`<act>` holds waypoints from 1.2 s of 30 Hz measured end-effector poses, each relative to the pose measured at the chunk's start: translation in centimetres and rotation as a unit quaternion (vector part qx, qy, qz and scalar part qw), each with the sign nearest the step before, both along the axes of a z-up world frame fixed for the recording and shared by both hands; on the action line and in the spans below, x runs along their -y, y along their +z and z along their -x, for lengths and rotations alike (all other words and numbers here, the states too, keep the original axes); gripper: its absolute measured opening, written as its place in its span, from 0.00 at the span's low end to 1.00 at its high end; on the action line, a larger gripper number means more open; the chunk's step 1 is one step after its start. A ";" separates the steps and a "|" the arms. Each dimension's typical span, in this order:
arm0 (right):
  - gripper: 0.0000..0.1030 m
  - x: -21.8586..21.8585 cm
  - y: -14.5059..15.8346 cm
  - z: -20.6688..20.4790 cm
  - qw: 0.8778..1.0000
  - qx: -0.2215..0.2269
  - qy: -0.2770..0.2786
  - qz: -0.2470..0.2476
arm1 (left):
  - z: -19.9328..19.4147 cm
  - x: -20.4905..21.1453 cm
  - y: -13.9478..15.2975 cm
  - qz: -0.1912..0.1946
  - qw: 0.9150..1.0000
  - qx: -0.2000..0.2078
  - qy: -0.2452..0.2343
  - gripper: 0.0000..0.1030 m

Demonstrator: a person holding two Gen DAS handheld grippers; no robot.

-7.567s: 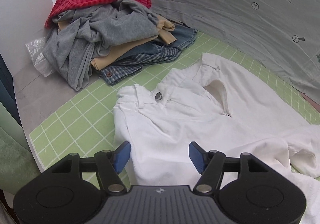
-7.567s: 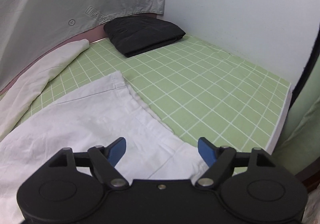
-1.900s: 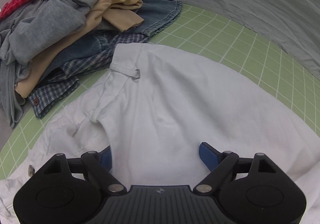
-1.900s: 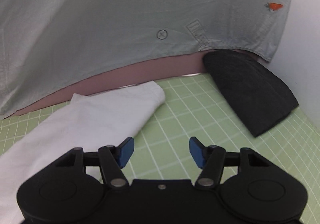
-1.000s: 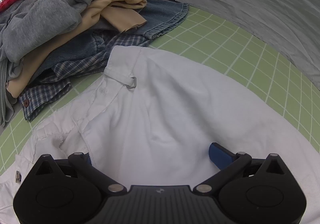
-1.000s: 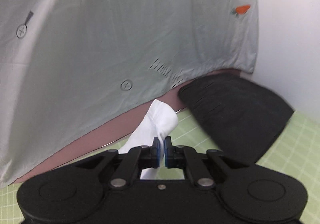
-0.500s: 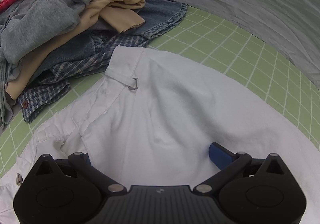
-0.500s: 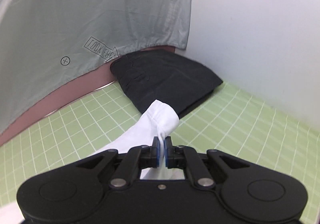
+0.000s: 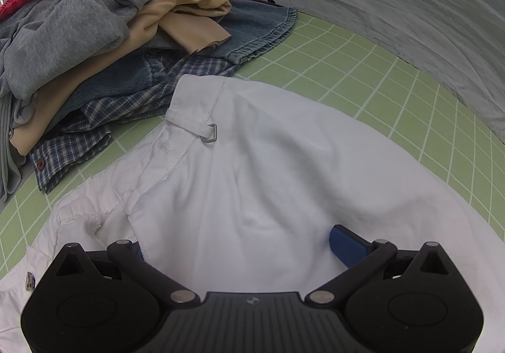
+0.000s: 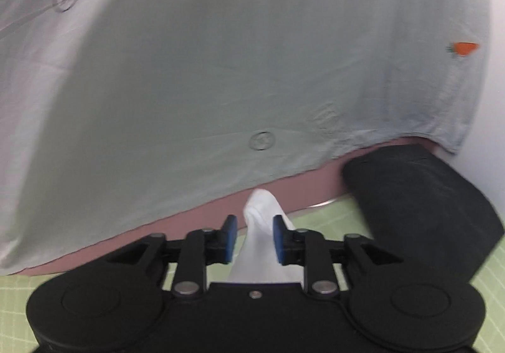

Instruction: Fold clothes

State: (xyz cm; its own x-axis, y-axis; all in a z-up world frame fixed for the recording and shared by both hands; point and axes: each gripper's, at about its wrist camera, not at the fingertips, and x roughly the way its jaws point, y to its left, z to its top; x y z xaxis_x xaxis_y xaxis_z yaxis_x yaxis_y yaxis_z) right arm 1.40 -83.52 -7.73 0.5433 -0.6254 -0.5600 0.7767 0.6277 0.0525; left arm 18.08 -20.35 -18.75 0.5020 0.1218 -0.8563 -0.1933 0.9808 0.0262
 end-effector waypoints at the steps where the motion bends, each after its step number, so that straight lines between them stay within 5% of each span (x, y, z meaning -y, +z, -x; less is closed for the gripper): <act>1: 0.50 -0.4 0.0 0.3 1.000 0.012 0.000 0.003 | 0.0 0.0 0.0 0.000 1.000 0.001 0.001 1.00; 4: 0.64 -0.9 -0.9 3.4 0.999 0.016 -0.051 0.003 | 0.2 0.2 0.0 -0.002 1.000 0.009 0.007 1.00; 12: 0.56 0.5 -7.8 10.9 0.979 0.008 -0.145 -0.142 | -0.2 0.4 0.1 -0.001 1.000 0.003 0.019 1.00; 18: 0.55 0.5 -9.7 8.0 0.981 -0.014 -0.127 -0.145 | -0.3 0.5 0.1 0.001 1.000 -0.001 0.023 1.00; 20: 0.46 0.7 -10.2 6.8 0.982 -0.027 -0.119 -0.146 | -0.3 0.5 0.1 0.002 1.000 -0.002 0.024 1.00; 24: 0.04 0.3 -10.5 5.9 0.987 -0.054 -0.096 -0.117 | -0.3 0.5 0.1 0.002 1.000 -0.002 0.024 1.00; 32: 0.01 -4.2 -3.2 14.9 0.989 -0.044 -0.140 -0.014 | -0.5 0.6 0.2 0.003 1.000 -0.007 0.026 1.00; 36: 0.01 -5.7 -5.0 21.0 0.971 -0.113 -0.201 -0.060 | -0.9 0.5 0.3 0.007 0.999 -0.021 0.026 1.00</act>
